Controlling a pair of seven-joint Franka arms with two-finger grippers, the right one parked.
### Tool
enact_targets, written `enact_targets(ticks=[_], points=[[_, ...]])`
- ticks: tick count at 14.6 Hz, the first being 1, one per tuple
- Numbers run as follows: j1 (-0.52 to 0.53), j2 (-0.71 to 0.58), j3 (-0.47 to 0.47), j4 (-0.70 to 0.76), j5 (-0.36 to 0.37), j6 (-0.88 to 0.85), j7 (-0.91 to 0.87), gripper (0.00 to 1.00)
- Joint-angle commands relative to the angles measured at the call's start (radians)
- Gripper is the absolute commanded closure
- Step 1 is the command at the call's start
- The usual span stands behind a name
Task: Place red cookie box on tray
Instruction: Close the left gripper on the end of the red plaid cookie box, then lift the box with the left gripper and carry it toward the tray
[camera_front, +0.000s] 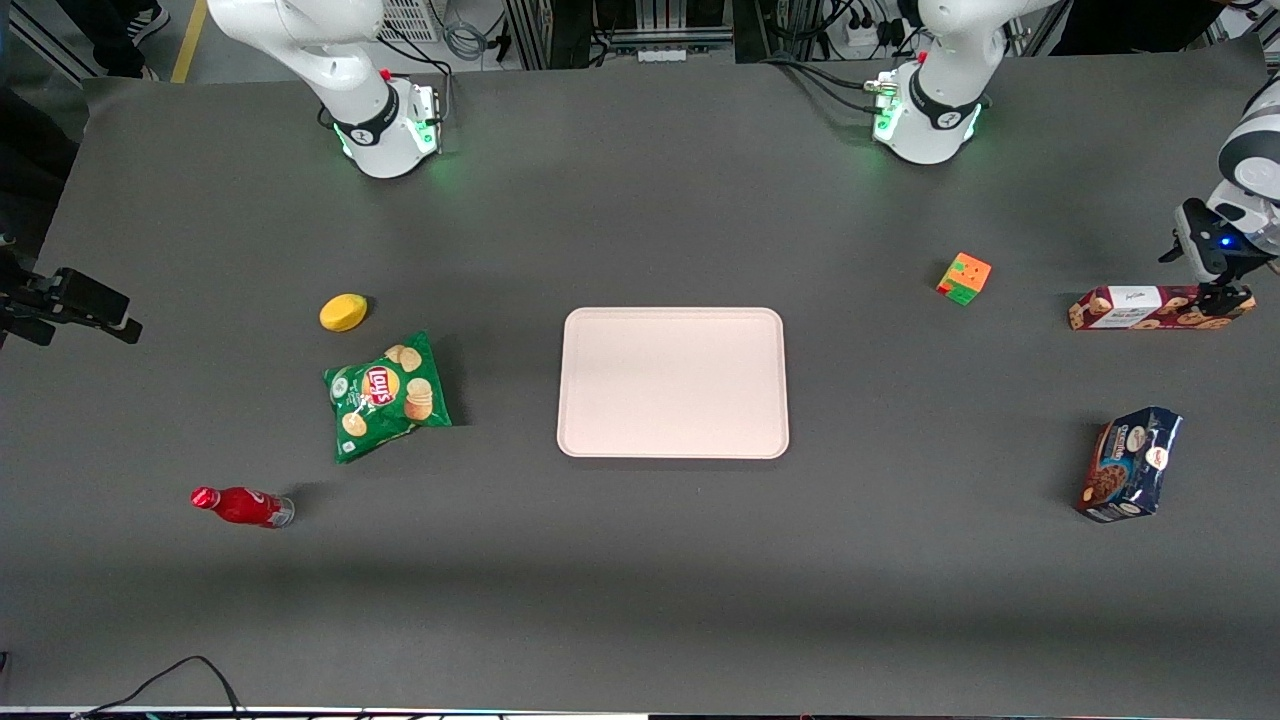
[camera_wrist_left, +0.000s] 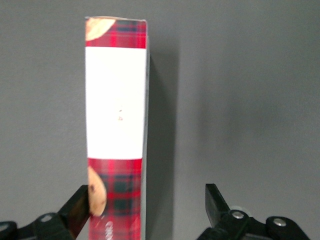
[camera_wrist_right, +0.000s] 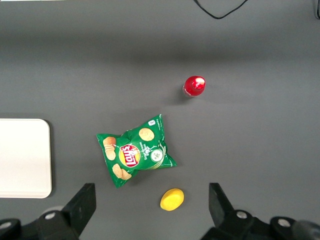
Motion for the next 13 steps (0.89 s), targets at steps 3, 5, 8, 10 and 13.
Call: enact_targets(ticks=[3,5,8,10,13], points=[[0.007,0.045,0.0,-0.009,-0.051,0.049,0.061,0.0],[0.007,0.054,-0.002,-0.007,-0.054,0.061,0.061,0.0],[0.007,0.057,-0.002,0.001,-0.059,0.066,0.058,0.14],[0.005,0.059,-0.002,0.007,-0.075,0.069,0.058,0.41],[0.005,0.077,-0.003,0.034,-0.085,0.072,0.054,0.81]])
